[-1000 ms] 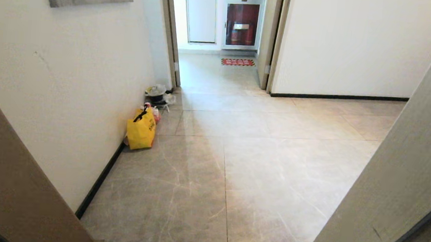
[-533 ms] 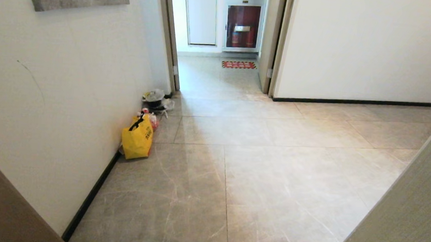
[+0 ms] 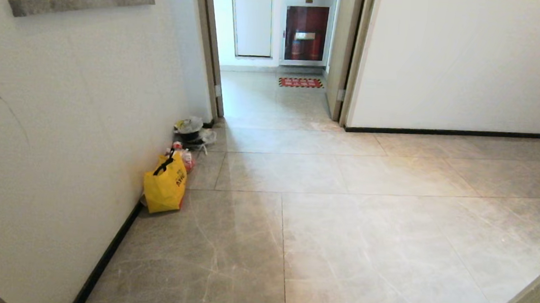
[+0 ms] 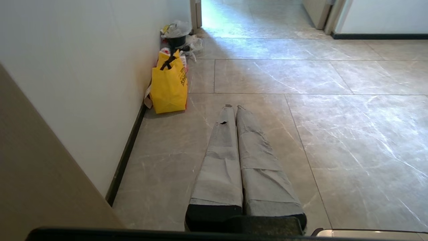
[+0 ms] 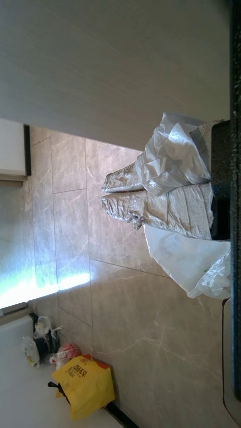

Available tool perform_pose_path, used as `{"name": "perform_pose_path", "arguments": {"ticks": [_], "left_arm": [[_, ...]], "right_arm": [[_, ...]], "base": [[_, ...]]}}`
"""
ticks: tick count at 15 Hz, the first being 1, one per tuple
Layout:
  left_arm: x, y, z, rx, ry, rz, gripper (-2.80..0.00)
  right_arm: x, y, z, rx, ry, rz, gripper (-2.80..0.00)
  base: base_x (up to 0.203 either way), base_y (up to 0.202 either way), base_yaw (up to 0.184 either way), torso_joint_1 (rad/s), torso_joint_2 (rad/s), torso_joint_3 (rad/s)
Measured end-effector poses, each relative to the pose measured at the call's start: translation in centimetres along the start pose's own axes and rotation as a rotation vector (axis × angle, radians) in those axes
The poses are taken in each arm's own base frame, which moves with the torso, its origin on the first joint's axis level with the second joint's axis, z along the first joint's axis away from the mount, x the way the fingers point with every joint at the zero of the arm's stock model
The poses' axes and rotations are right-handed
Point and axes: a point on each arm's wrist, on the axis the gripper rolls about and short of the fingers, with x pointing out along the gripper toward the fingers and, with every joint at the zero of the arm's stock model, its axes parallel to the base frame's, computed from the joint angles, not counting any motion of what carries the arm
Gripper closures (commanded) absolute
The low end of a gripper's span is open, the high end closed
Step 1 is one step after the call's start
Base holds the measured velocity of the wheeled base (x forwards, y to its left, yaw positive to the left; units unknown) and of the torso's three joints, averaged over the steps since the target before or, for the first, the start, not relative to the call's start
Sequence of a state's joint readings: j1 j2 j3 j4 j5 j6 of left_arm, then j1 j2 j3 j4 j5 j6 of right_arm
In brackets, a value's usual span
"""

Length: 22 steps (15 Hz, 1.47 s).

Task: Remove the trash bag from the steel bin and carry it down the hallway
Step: Put the trash bag at the door

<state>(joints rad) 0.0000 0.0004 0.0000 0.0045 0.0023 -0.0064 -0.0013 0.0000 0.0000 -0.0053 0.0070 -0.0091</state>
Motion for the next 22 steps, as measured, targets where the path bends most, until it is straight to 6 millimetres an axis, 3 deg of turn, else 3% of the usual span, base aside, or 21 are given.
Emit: {"name": "perform_pose_path", "arguments": {"ticks": [13, 19, 22], "left_arm": [[0.0, 0.0, 0.01, -0.001, -0.001, 0.0, 0.0], [0.0, 0.0, 0.02, 0.003, -0.002, 0.0, 0.0], [0.0, 0.0, 0.01, 0.006, -0.001, 0.0, 0.0]], "right_arm": [[0.0, 0.0, 0.0, 0.001, 0.0, 0.0, 0.0], [0.0, 0.0, 0.01, 0.0, -0.001, 0.0, 0.0], [0.0, 0.0, 0.0, 0.0, 0.0, 0.001, 0.0]], "base": [[0.0, 0.004, 0.0, 0.0, 0.0, 0.0], [0.0, 0.174, 0.002, 0.001, 0.0, 0.002], [0.0, 0.031, 0.0, -0.001, 0.0, 0.0]]}}
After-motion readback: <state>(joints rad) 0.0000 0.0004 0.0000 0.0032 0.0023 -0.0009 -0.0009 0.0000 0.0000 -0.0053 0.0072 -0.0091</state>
